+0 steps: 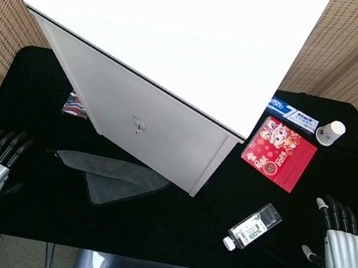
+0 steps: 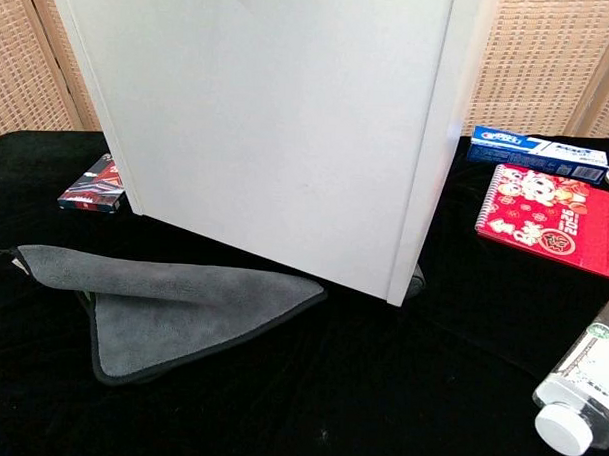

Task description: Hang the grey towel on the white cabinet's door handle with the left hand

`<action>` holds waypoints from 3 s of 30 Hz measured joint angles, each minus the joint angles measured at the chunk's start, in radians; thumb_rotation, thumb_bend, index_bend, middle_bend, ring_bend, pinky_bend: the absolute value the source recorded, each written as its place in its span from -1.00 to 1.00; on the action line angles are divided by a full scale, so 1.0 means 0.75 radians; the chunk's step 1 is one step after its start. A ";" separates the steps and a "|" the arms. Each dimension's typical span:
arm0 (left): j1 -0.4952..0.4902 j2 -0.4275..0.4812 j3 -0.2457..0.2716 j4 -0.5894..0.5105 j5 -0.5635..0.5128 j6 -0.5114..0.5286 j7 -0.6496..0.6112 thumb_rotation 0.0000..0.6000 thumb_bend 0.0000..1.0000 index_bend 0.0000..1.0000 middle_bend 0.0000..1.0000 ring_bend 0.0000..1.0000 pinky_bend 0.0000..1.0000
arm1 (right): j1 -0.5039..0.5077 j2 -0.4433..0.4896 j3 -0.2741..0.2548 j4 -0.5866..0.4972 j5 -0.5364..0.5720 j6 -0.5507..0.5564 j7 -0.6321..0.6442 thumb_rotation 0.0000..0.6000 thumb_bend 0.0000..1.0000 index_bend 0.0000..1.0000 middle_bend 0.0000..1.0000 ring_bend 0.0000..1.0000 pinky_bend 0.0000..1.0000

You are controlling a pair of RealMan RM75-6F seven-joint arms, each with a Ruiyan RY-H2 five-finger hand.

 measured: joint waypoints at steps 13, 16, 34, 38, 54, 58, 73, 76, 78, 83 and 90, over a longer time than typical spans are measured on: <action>-0.006 -0.001 -0.011 0.002 -0.013 -0.030 -0.005 1.00 -0.99 -1.00 -1.00 -1.00 -1.00 | 0.004 -0.004 0.004 0.006 0.011 -0.006 0.004 1.00 -0.84 -1.00 -1.00 -1.00 -1.00; -0.007 -0.003 -0.013 0.002 -0.017 -0.035 -0.003 1.00 -0.99 -1.00 -1.00 -1.00 -1.00 | 0.003 -0.002 0.005 0.005 0.015 -0.007 0.008 1.00 -0.85 -1.00 -1.00 -1.00 -1.00; -0.185 -0.194 -0.100 0.160 -0.116 -0.320 0.074 1.00 -0.93 -0.55 0.47 0.36 0.30 | -0.005 0.015 0.009 -0.003 0.012 0.013 0.038 1.00 -0.85 -1.00 -1.00 -1.00 -1.00; -0.258 -0.258 -0.128 0.226 -0.204 -0.460 0.092 1.00 -0.91 -0.48 0.54 0.42 0.34 | -0.005 0.019 0.011 -0.002 0.016 0.012 0.047 1.00 -0.85 -1.00 -1.00 -1.00 -1.00; -0.439 -0.457 -0.171 0.456 -0.452 -0.736 0.221 1.00 -0.80 -0.36 0.55 0.42 0.35 | -0.008 0.025 0.012 -0.007 0.011 0.018 0.059 1.00 -0.85 -1.00 -1.00 -1.00 -1.00; -0.465 -0.503 -0.168 0.494 -0.462 -0.744 0.245 1.00 -0.79 -0.34 0.55 0.42 0.34 | -0.008 0.027 0.015 -0.006 0.019 0.017 0.066 1.00 -0.85 -1.00 -1.00 -1.00 -1.00; -0.492 -0.584 -0.147 0.612 -0.512 -0.726 0.275 1.00 0.19 0.22 0.57 0.44 0.35 | -0.009 0.035 0.017 -0.004 0.018 0.018 0.091 1.00 -0.84 -1.00 -1.00 -1.00 -1.00; -0.489 -0.583 -0.133 0.621 -0.467 -0.682 0.260 1.00 0.20 0.35 0.58 0.44 0.35 | -0.009 0.037 0.018 -0.004 0.020 0.018 0.096 1.00 -0.84 -1.00 -1.00 -1.00 -1.00; -0.488 -0.576 -0.120 0.622 -0.421 -0.646 0.246 1.00 0.20 0.42 0.58 0.44 0.35 | -0.009 0.037 0.019 -0.003 0.023 0.016 0.099 1.00 -0.84 -1.00 -1.00 -1.00 -1.00; -0.490 -0.510 -0.067 0.620 -0.172 -0.442 0.192 1.00 0.20 0.54 0.58 0.44 0.35 | -0.007 0.036 0.019 -0.003 0.023 0.013 0.098 1.00 -0.84 -1.00 -1.00 -1.00 -1.00; -0.524 -0.385 -0.017 0.619 0.203 -0.102 0.165 1.00 0.18 0.61 0.59 0.44 0.34 | -0.009 0.032 0.018 -0.006 0.020 0.018 0.087 1.00 -0.85 -1.00 -1.00 -1.00 -1.00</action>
